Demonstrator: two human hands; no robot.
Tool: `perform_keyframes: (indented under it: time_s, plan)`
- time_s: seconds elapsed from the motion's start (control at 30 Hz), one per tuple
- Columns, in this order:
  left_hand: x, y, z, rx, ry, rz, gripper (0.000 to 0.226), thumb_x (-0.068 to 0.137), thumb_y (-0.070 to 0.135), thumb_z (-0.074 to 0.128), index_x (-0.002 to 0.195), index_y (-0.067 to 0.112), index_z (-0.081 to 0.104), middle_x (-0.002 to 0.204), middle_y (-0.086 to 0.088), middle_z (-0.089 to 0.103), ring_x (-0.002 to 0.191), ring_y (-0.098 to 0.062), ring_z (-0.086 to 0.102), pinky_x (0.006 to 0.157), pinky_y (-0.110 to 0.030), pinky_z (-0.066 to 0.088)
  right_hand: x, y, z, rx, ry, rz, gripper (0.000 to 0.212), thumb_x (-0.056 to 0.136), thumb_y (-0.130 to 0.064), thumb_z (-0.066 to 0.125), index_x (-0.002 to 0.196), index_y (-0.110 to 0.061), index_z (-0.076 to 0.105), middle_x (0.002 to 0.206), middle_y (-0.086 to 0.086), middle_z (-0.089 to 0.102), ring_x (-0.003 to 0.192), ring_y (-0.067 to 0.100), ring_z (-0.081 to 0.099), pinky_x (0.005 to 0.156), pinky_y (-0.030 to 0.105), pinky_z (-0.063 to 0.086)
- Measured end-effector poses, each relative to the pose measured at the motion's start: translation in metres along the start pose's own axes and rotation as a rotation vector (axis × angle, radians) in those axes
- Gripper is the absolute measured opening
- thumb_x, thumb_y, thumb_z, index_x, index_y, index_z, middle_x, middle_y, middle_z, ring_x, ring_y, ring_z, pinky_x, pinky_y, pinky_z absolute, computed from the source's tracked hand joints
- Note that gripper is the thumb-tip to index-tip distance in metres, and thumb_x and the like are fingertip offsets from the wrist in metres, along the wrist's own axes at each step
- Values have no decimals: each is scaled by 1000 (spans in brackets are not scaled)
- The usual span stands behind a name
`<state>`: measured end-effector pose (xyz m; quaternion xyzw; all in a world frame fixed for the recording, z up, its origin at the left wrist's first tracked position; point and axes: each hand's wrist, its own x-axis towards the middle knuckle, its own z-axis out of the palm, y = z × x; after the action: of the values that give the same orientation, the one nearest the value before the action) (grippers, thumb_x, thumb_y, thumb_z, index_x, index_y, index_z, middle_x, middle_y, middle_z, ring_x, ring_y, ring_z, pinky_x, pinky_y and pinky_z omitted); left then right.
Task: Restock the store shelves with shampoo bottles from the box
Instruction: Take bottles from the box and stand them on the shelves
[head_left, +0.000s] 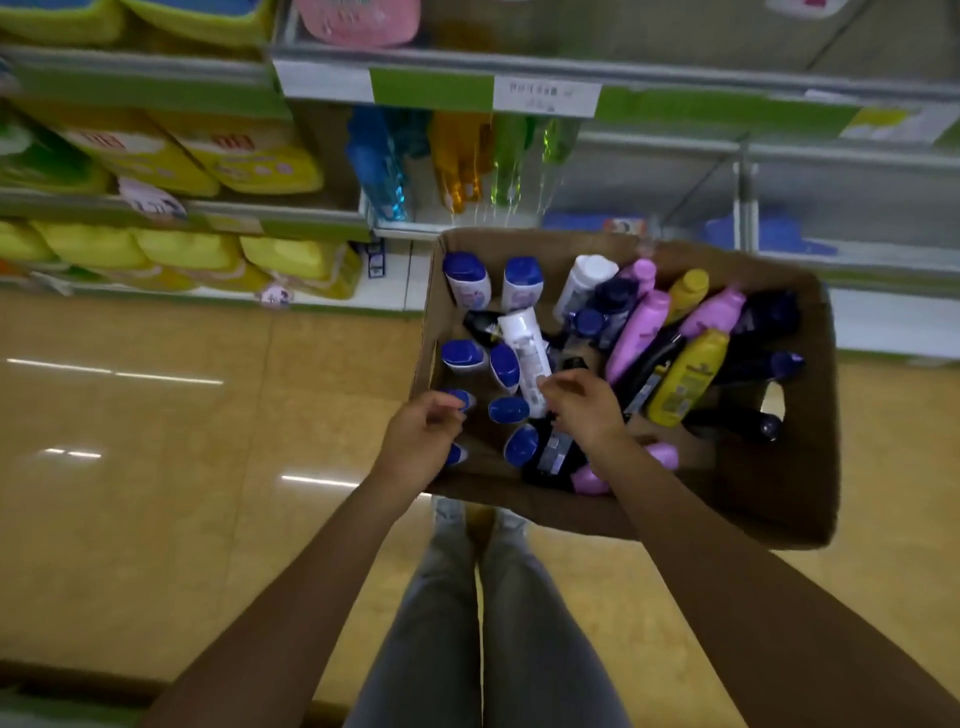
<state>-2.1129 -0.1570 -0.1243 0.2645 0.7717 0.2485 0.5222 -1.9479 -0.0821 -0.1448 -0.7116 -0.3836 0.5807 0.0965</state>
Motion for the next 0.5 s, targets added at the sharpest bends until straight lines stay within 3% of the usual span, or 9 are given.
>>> perform_keyframes:
  time_s: [0.1,0.2,0.33,0.4,0.5]
  plan:
    - [-3,-11,4,-16,56,-7,22,90,-2,50,96,15,63,93,-1,66,96,-19,64,89,-28,49,5,26,11,62,4,66,40,76,-23,82,105,-17,56,110,8,64,102,25,62,88,40,54]
    - [-6,-22,8,-1,74,-6,21,91,2,50,94,18,64,97,-1,66,98,-15,63,90,-28,49,3,45,28,24,-101,108,59,67,-9,86,114,-14,50,112,6,57,106,23,57,92,36,50]
    - [-10,-35,12,88,18,6,16,93,11,52,96,21,64,101,1,64,96,-11,60,85,-25,49,10,67,56,-133,-61,118,92,55,-33,89,133,-21,42,132,11,48,123,31,49,102,47,46]
    - [-13,-41,12,148,-10,54,15,94,12,52,99,21,63,100,5,63,93,-4,59,81,-17,47,8,66,63,-148,-27,129,93,63,-34,87,139,-17,37,136,13,46,124,33,48,103,46,44]
    - [-15,-47,11,201,-34,108,17,94,10,52,101,22,62,97,8,62,86,4,57,71,-5,43,8,64,70,-151,53,110,70,76,-21,78,133,-8,39,130,17,51,119,34,51,96,40,45]
